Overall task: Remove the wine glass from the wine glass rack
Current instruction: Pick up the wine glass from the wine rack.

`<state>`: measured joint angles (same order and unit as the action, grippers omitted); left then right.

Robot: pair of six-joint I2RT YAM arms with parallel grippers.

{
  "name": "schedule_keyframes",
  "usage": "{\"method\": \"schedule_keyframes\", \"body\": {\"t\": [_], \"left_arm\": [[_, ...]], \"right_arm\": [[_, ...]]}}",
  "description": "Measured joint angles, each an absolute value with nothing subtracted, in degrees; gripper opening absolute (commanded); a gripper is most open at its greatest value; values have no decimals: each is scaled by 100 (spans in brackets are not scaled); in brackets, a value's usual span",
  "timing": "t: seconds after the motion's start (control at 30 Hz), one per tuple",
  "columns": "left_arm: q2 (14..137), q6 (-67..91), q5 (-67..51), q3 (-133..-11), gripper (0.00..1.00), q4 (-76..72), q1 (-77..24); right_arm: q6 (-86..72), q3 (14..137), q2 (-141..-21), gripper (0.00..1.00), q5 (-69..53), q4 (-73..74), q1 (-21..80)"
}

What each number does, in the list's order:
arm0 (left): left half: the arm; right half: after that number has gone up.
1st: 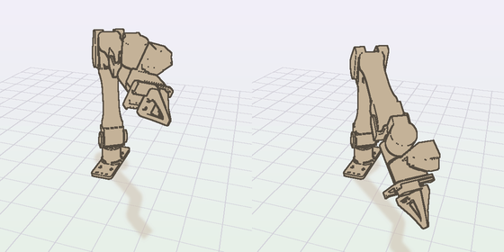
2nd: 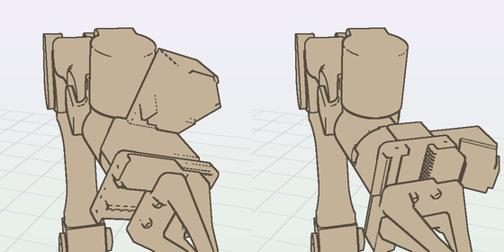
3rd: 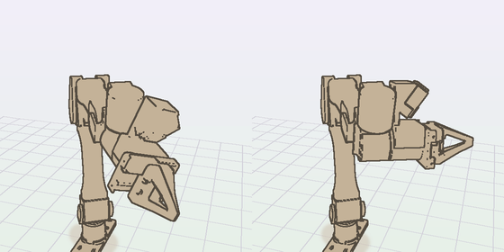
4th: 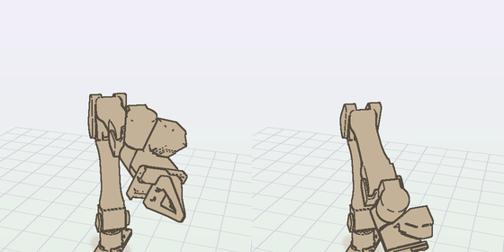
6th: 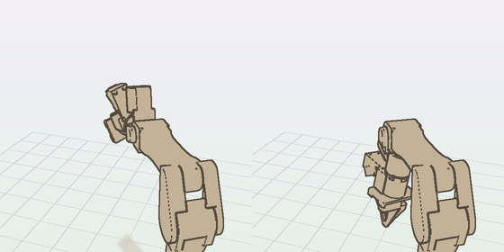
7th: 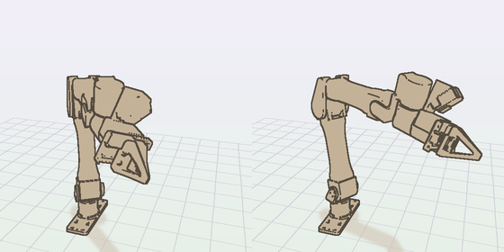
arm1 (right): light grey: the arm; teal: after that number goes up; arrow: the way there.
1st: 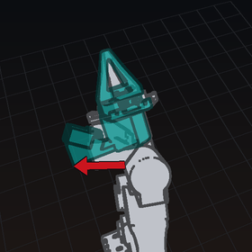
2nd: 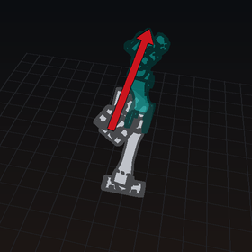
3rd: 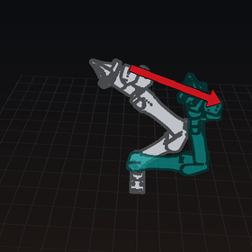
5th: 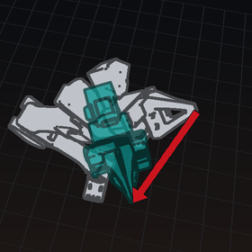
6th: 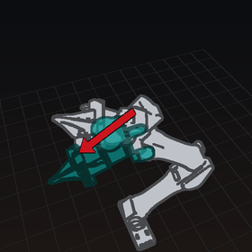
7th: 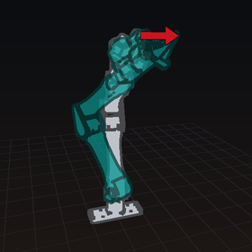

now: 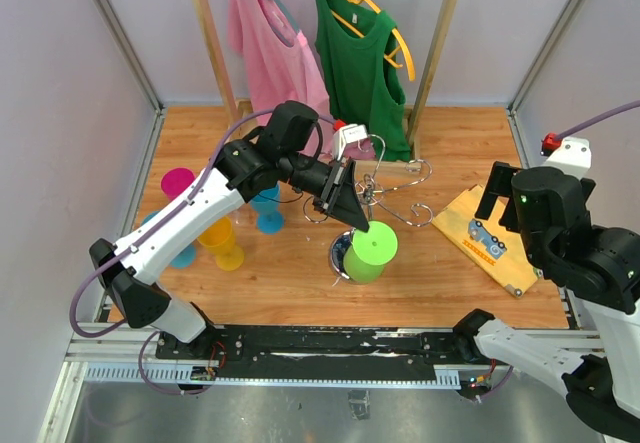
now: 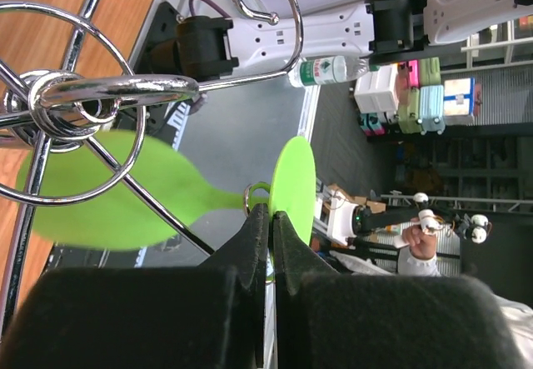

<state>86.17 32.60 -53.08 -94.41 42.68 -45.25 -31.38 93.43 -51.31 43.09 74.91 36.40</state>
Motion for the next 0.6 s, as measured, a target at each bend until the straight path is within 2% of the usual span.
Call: {"method": "schedule_keyframes", "body": {"t": [0.6], "left_arm": [[8615, 3627, -5406, -9504, 0, 4379, -4346]], "right_arm": [[-3205, 9321, -5041, 98, 4311, 7546, 3640]]}}
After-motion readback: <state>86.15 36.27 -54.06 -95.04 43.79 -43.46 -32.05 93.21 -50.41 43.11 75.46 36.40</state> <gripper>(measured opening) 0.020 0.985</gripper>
